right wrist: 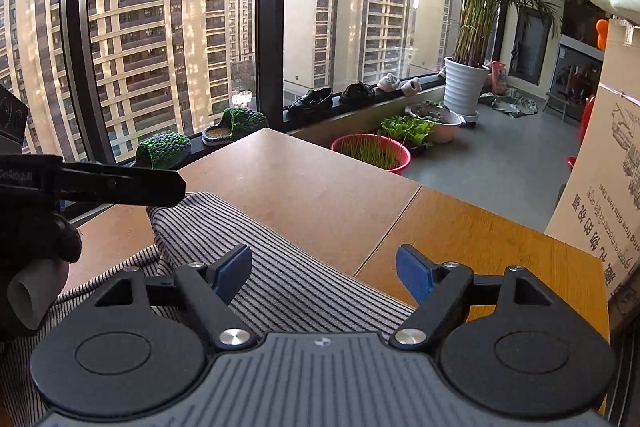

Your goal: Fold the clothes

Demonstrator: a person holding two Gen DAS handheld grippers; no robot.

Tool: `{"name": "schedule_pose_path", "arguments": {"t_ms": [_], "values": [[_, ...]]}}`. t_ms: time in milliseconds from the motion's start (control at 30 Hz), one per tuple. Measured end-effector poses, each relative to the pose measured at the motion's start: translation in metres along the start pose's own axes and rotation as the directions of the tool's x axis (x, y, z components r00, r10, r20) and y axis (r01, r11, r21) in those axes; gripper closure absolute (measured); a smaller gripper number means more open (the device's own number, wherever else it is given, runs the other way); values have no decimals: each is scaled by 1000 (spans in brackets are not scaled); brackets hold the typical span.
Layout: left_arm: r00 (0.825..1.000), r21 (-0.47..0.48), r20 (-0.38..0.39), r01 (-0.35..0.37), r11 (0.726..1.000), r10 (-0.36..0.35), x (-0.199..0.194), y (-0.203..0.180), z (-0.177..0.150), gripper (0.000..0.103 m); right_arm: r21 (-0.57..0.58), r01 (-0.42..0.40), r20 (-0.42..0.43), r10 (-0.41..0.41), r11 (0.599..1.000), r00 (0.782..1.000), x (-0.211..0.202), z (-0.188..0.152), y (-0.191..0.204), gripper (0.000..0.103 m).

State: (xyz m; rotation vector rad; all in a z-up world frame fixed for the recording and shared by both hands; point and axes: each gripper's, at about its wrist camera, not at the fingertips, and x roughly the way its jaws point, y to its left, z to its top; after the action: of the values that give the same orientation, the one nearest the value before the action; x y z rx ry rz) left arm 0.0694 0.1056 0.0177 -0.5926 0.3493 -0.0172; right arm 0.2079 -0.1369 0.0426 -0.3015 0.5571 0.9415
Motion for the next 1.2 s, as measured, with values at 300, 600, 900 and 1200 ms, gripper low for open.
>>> {"name": "schedule_pose_path", "arguments": {"t_ms": [300, 600, 900, 1200], "values": [[1000, -22, -19, -12, 1000, 12, -20, 11, 9, 0, 101, -143, -45, 148, 985, 988, 29, -7, -8, 53], [995, 93, -95, -21, 995, 30, -1, -22, -16, 2, -284, 86, 81, -65, 955, 995, -53, -59, 80, 71], [981, 212, -166, -61, 975, 97, -12, -33, -52, 28, 102, 162, 189, -179, 982, 966, -140, -63, 32, 66], [992, 184, -104, -53, 982, 73, -23, -41, -25, 10, 307, 210, -24, -213, 928, 977, -142, -138, -13, 67]]}}
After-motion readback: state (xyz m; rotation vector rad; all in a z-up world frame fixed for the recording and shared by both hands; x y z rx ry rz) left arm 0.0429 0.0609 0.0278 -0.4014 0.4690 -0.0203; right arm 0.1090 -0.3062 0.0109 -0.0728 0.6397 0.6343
